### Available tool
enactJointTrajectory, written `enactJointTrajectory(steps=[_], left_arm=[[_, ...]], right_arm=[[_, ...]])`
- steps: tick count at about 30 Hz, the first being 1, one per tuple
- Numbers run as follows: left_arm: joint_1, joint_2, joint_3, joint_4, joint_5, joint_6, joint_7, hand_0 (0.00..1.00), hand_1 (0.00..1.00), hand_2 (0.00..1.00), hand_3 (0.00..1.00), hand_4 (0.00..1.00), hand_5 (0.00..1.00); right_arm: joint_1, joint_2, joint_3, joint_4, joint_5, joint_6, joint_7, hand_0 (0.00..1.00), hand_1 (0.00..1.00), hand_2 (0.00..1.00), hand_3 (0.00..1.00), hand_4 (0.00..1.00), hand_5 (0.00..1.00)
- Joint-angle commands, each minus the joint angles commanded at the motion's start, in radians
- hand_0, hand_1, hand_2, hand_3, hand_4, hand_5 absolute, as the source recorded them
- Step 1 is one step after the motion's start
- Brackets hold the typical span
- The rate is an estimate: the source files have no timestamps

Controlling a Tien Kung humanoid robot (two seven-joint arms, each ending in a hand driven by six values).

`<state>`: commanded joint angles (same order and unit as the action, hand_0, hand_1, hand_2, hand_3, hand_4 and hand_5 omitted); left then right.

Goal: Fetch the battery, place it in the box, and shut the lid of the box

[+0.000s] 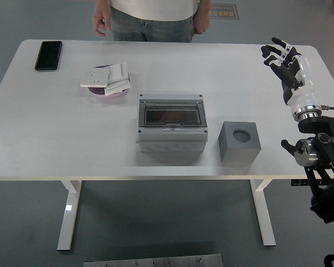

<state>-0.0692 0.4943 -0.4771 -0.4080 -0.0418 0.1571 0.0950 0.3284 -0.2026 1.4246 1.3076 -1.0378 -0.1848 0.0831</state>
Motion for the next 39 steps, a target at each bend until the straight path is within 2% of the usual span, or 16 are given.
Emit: enactJointTrajectory(steps=[3, 4, 9, 10, 15, 16, 21, 22, 39], left_arm=[[-0.002, 0.000, 0.000, 0.000, -0.001, 0.000, 0.000, 0.584, 0.730, 0.645, 0.598, 0.713, 0.245], [-0.003, -0.001, -0.001, 0.000, -0.001, 0.000, -0.001, 0.585, 0.731, 0.646, 0.598, 0.712, 0.245], [-0.006, -0.003, 0.005, 0.001, -0.008, -0.002, -0.005, 0.585, 0.731, 0.646, 0.598, 0.712, 0.245], [-0.007, -0.003, 0.008, 0.001, -0.012, -0.003, -0.007, 0.585, 0.731, 0.646, 0.598, 0.712, 0.245], [-0.005, -0.003, 0.018, 0.002, -0.029, -0.005, -0.015, 0.585, 0.731, 0.646, 0.598, 0.712, 0.245], [-0.005, -0.003, 0.020, 0.003, -0.031, -0.005, -0.017, 0.585, 0.731, 0.646, 0.598, 0.712, 0.245], [-0.005, -0.004, 0.024, 0.003, -0.036, -0.006, -0.020, 0.585, 0.731, 0.646, 0.598, 0.712, 0.245], [-0.006, -0.005, 0.024, 0.003, -0.037, -0.006, -0.021, 0.585, 0.732, 0.645, 0.597, 0.712, 0.245], [-0.007, -0.007, 0.014, 0.002, -0.020, -0.001, -0.014, 0.590, 0.732, 0.645, 0.598, 0.712, 0.246]], right_arm=[[0.001, -0.004, 0.008, -0.001, 0.023, 0.005, 0.002, 0.779, 0.725, 0.736, 0.780, 0.925, 0.369], [0.001, -0.005, 0.011, -0.002, 0.031, 0.006, 0.004, 0.780, 0.726, 0.735, 0.780, 0.927, 0.414], [0.001, -0.004, 0.018, -0.013, 0.097, 0.011, 0.028, 0.780, 0.726, 0.735, 0.780, 0.927, 0.414], [0.001, -0.003, 0.018, -0.016, 0.116, 0.012, 0.036, 0.783, 0.728, 0.735, 0.780, 0.920, 0.751], [0.000, 0.000, 0.014, -0.030, 0.213, 0.019, 0.082, 0.783, 0.728, 0.735, 0.780, 0.920, 0.751], [0.001, 0.001, 0.013, -0.033, 0.233, 0.020, 0.090, 0.779, 0.728, 0.734, 0.777, 0.934, 0.897], [0.004, 0.001, 0.016, -0.035, 0.274, 0.020, 0.109, 0.779, 0.728, 0.734, 0.777, 0.934, 0.897], [0.004, 0.001, 0.017, -0.035, 0.276, 0.019, 0.111, 0.759, 0.719, 0.728, 0.769, 0.936, 0.921], [0.003, 0.004, 0.033, -0.037, 0.266, 0.014, 0.110, 0.757, 0.716, 0.726, 0.766, 0.933, 0.898]])
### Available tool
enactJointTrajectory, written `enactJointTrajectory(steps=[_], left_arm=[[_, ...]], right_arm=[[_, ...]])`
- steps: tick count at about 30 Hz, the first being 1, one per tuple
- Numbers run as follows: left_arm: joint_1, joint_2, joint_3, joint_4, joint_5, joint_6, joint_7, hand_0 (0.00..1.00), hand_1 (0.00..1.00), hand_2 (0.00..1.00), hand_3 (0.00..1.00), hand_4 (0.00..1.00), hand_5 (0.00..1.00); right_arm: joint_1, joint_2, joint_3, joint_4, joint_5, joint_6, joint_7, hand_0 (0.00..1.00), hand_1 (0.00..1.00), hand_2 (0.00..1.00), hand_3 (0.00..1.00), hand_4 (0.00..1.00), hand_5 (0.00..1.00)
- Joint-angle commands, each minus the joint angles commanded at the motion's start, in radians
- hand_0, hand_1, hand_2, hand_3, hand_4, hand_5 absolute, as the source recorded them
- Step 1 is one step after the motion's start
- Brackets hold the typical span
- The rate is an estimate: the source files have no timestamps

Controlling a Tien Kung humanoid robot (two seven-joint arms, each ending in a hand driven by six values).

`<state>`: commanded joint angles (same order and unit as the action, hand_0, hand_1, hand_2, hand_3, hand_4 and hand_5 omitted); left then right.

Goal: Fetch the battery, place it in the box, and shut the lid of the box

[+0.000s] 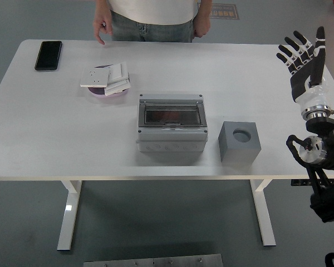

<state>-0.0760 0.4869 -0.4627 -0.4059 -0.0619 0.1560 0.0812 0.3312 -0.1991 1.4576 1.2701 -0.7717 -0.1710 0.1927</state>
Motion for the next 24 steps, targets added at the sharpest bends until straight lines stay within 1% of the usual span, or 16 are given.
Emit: enactJointTrajectory(steps=[6, 8, 19, 24], left_arm=[[-0.009, -0.001, -0.008, 0.000, 0.017, 0.000, 0.007, 0.596, 0.732, 0.645, 0.598, 0.712, 0.247], [-0.013, 0.001, -0.012, -0.001, 0.026, 0.001, 0.011, 0.596, 0.728, 0.646, 0.599, 0.713, 0.244], [-0.038, 0.025, -0.045, -0.003, 0.092, 0.002, 0.039, 0.600, 0.726, 0.646, 0.600, 0.715, 0.247], [-0.052, 0.032, -0.066, -0.004, 0.145, -0.004, 0.057, 0.600, 0.726, 0.646, 0.600, 0.715, 0.247]], right_arm=[[-0.004, -0.004, 0.011, 0.009, -0.010, -0.001, -0.001, 0.755, 0.716, 0.728, 0.767, 0.934, 0.902], [-0.005, -0.005, 0.016, 0.011, -0.013, -0.001, -0.002, 0.761, 0.716, 0.728, 0.768, 0.934, 0.919], [-0.013, -0.011, 0.042, 0.033, -0.035, -0.002, -0.013, 0.770, 0.718, 0.727, 0.765, 0.938, 0.928], [-0.023, -0.009, 0.054, 0.043, -0.041, -0.001, -0.014, 0.770, 0.718, 0.727, 0.765, 0.938, 0.928]])
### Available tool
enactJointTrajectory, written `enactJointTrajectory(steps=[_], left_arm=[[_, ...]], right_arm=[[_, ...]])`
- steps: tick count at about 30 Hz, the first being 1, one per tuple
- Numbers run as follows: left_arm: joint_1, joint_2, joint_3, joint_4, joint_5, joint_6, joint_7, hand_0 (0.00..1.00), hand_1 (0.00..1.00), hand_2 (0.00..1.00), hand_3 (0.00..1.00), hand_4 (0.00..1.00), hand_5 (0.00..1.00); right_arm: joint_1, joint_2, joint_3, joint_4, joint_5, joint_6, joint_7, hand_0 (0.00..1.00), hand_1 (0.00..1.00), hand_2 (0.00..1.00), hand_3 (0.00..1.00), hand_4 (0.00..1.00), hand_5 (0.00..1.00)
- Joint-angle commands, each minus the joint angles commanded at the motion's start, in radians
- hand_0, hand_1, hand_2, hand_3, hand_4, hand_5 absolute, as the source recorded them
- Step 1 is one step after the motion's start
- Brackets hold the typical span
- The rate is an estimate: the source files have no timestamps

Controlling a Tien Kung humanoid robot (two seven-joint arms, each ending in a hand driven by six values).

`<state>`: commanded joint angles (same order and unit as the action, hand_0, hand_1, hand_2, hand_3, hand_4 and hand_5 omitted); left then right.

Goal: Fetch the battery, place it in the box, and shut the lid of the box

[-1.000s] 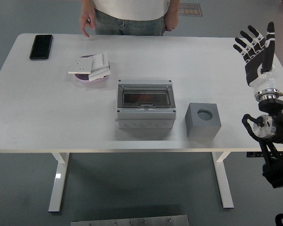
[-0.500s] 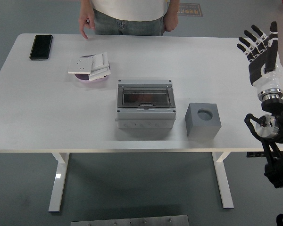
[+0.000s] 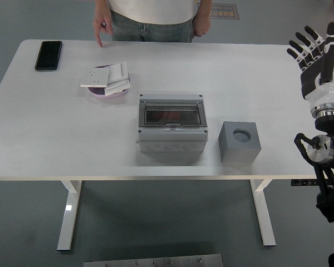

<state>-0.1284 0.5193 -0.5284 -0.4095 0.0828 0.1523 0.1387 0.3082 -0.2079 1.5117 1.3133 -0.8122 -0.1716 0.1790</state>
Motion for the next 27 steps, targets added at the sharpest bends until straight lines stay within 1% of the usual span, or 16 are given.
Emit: enactJointTrajectory(steps=[7, 15, 27], left_arm=[[-0.015, 0.008, -0.019, -0.001, 0.036, -0.004, 0.017, 0.607, 0.725, 0.648, 0.608, 0.719, 0.247], [-0.019, 0.013, -0.030, -0.002, 0.056, -0.006, 0.029, 0.608, 0.725, 0.650, 0.608, 0.725, 0.251], [-0.014, 0.006, -0.025, -0.002, 0.050, -0.007, 0.027, 0.610, 0.725, 0.652, 0.609, 0.727, 0.252]], right_arm=[[-0.014, 0.002, 0.012, 0.013, -0.005, 0.001, -0.001, 0.777, 0.721, 0.728, 0.766, 0.939, 0.943], [-0.024, 0.002, 0.015, 0.021, -0.006, 0.000, -0.003, 0.779, 0.721, 0.727, 0.766, 0.939, 0.943], [-0.014, 0.002, 0.005, 0.023, -0.017, -0.004, -0.009, 0.778, 0.722, 0.731, 0.766, 0.940, 0.947]])
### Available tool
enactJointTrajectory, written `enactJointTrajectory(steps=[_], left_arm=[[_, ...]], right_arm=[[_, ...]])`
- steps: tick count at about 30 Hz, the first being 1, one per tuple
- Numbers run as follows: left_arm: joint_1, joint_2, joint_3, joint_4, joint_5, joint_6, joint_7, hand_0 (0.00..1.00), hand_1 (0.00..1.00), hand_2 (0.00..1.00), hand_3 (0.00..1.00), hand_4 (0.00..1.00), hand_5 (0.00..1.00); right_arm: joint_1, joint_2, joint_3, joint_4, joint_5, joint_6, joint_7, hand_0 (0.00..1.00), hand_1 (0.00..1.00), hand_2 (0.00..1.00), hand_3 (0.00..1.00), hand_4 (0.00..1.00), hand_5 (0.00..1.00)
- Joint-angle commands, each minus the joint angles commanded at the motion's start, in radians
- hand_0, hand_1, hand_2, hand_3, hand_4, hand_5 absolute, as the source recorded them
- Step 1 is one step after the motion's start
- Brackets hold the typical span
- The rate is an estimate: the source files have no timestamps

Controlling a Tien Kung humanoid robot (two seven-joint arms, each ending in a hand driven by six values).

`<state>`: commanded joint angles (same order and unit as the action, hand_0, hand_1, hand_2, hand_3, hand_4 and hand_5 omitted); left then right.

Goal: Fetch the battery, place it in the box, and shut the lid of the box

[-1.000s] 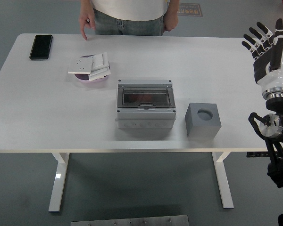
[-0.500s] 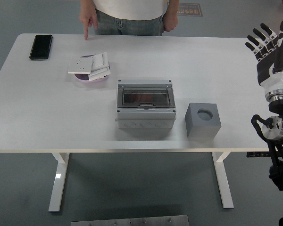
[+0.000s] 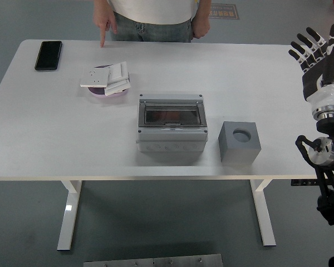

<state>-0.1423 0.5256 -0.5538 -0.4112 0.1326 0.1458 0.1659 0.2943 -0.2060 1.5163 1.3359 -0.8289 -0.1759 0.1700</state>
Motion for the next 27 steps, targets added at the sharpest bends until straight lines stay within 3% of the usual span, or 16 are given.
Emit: enactJointTrajectory(steps=[27], left_arm=[[0.043, -0.020, 0.048, 0.002, -0.092, 0.001, -0.040, 0.611, 0.724, 0.653, 0.608, 0.734, 0.241]], right_arm=[[0.032, 0.005, -0.070, -0.018, -0.002, -0.008, -0.009, 0.778, 0.723, 0.730, 0.767, 0.941, 0.947]])
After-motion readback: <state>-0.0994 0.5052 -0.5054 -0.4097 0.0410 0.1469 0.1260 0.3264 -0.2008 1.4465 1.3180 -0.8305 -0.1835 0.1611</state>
